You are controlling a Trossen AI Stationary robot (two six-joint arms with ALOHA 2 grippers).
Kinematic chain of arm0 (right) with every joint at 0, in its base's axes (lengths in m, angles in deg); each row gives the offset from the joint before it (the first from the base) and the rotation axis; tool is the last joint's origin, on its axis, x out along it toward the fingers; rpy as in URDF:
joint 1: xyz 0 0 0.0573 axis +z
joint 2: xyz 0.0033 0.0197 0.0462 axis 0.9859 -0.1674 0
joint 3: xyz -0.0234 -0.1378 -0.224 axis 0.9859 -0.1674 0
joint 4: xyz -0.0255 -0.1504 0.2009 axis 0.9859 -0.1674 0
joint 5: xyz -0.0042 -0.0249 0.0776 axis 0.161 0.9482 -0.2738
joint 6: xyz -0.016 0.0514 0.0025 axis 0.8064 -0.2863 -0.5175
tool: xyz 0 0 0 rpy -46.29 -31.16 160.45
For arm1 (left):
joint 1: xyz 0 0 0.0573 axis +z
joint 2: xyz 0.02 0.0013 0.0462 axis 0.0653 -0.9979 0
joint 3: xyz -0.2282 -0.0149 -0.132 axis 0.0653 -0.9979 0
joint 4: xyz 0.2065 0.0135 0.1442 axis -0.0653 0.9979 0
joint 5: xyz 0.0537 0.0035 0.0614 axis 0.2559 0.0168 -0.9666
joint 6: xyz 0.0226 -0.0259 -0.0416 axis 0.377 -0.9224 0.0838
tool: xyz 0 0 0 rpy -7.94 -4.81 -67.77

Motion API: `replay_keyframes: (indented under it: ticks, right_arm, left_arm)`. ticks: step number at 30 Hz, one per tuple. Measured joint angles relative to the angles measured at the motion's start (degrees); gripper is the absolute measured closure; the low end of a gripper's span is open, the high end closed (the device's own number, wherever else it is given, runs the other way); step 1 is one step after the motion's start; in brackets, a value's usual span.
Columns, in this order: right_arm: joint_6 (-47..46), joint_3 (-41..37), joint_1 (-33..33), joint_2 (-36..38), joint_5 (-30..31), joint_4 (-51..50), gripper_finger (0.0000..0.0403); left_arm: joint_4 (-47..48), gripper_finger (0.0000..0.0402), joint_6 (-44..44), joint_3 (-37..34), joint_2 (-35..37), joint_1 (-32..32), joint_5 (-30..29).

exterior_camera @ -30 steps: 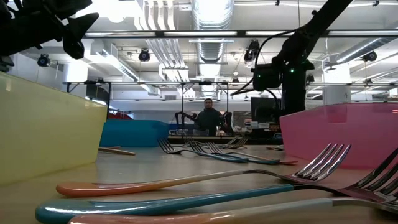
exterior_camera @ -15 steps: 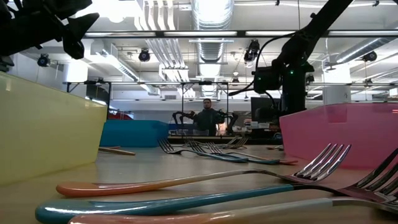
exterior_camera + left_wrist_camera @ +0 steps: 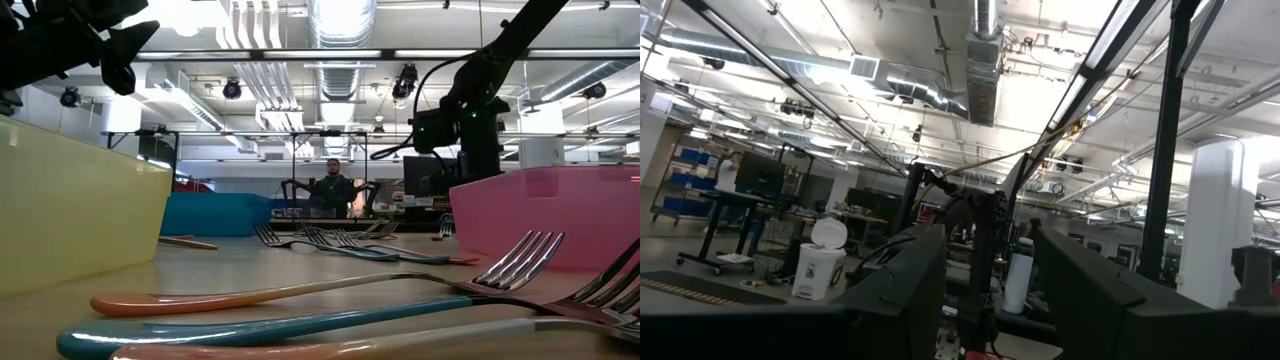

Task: Sort silverware by color (type)
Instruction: Put the blue fork into the blue bin

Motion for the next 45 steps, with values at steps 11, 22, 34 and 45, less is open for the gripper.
replay_keyframes:
  ticks: [11, 22, 34, 45]
  right_arm:
    - [2.9, 0.3, 0.4, 8.6, 2.6, 11.5, 0.0393]
    - [13.3, 0.5, 5.4, 6.9, 2.0, 60.1, 0.0393]
    - [14.7, 2.8, 7.5, -7.9, 1.3, 92.8, 0.0393]
    - [14.6, 24.3, 9.5, -25.0, -8.1, 94.1, 0.0393]
  left_arm:
    - [0.0, 0.026, 0.0, 0.0, 0.0, 0.0, 0.0]
    - [0.1, 0.026, 0.0, 0.0, 0.0, 0.0, 0.0]
    - [0.3, 0.026, 0.0, 0.0, 0.0, 0.0, 0.0]
    - [0.3, 0.026, 0.0, 0.0, 0.0, 0.0, 0.0]
